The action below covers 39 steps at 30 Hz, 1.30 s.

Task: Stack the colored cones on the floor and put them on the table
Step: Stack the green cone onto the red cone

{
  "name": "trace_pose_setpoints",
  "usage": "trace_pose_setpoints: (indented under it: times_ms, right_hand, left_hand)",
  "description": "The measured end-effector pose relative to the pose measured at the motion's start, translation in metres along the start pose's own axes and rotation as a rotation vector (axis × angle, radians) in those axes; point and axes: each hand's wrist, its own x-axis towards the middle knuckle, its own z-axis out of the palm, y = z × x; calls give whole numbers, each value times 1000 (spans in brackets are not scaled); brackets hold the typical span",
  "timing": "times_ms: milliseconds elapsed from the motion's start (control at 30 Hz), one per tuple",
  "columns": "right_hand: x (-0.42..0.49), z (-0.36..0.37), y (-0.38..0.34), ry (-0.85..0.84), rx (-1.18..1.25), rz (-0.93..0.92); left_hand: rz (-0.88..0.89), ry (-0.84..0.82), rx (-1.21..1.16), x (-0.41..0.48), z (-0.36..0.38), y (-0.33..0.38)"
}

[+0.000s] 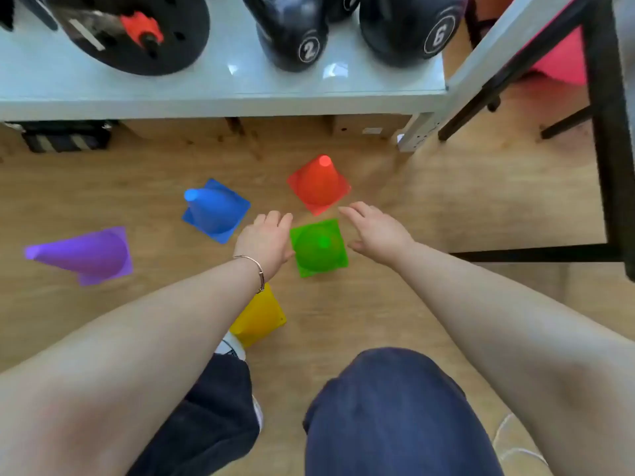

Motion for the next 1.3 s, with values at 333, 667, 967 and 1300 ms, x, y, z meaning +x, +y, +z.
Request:
trace_pose_setpoints:
  times_ms: [333, 667, 967, 1300]
  right_hand:
    - [42, 79, 42, -115, 33, -63]
    - [62, 99, 31, -130, 237, -13]
    - [53, 71, 26, -87, 428, -61]
    - [34, -25, 12, 1, 443, -112]
  left_hand:
    - [-39, -102, -121, 36, 83, 9]
    - [-234, -54, -565, 49, 115, 27]
    - [-159, 90, -656, 32, 84, 7]
    - [-41, 263, -601, 19, -3, -5]
